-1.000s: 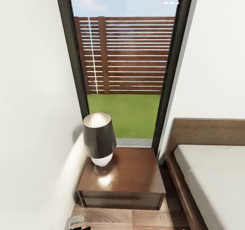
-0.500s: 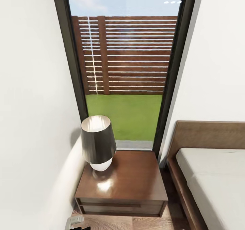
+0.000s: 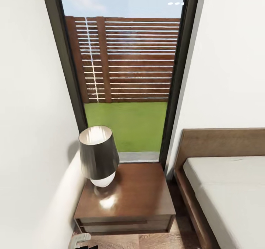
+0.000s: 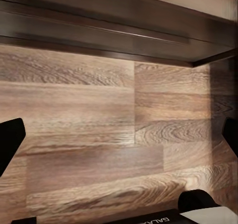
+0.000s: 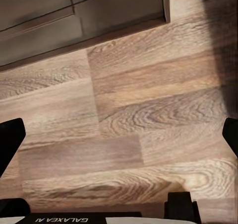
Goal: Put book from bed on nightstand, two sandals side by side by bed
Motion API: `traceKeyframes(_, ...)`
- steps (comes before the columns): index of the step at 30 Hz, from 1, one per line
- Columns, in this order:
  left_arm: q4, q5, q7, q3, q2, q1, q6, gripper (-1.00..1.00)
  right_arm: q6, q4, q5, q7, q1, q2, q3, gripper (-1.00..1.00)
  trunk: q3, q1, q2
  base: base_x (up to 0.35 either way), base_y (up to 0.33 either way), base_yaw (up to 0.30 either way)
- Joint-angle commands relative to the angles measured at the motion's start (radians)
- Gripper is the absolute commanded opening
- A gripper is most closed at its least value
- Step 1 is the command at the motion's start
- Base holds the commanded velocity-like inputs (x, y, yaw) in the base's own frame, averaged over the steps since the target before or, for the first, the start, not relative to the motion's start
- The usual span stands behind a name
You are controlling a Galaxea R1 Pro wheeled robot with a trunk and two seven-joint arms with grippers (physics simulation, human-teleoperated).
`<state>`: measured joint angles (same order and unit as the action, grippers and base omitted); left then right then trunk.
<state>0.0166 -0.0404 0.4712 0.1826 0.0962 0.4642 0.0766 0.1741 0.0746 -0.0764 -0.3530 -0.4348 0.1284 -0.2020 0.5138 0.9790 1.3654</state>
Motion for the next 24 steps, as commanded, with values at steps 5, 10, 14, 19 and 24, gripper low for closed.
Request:
traceKeyframes(5, -0.001, -0.004, 0.004, 0.001, 0.0, 0.001, 0.002, 1.0, 0.005, 0.005, -0.011, -0.006, -0.002, 0.0, -0.002, 1.0, 0.001, 0.0, 0.001, 0.0, 0.0, -0.28)
traceKeyframes(10, -0.001, -0.004, 0.004, 0.001, 0.0, 0.001, 0.002, 1.0, 0.005, 0.005, -0.011, -0.007, -0.002, 0.0, -0.002, 1.0, 0.001, 0.0, 0.001, 0.0, 0.0, -0.283)
traceKeyframes(14, -0.001, -0.004, 0.004, 0.001, 0.0, 0.001, 0.002, 1.0, 0.005, 0.005, -0.011, -0.008, -0.002, 0.001, -0.002, 1.0, 0.001, 0.0, 0.001, 0.0, 0.0, -0.284)
traceKeyframes(19, -0.001, -0.004, 0.004, 0.001, 0.0, 0.001, 0.002, 1.0, 0.005, 0.005, -0.01, -0.009, -0.002, 0.001, -0.002, 1.0, 0.001, 0.0, 0.001, 0.0, 0.0, -0.284)
traceKeyframes(24, -0.001, -0.004, 0.004, 0.001, 0.0, 0.001, 0.002, 1.0, 0.005, 0.005, -0.01, -0.009, -0.002, 0.0, -0.002, 1.0, 0.001, 0.0, 0.001, 0.0, 0.0, -0.284)
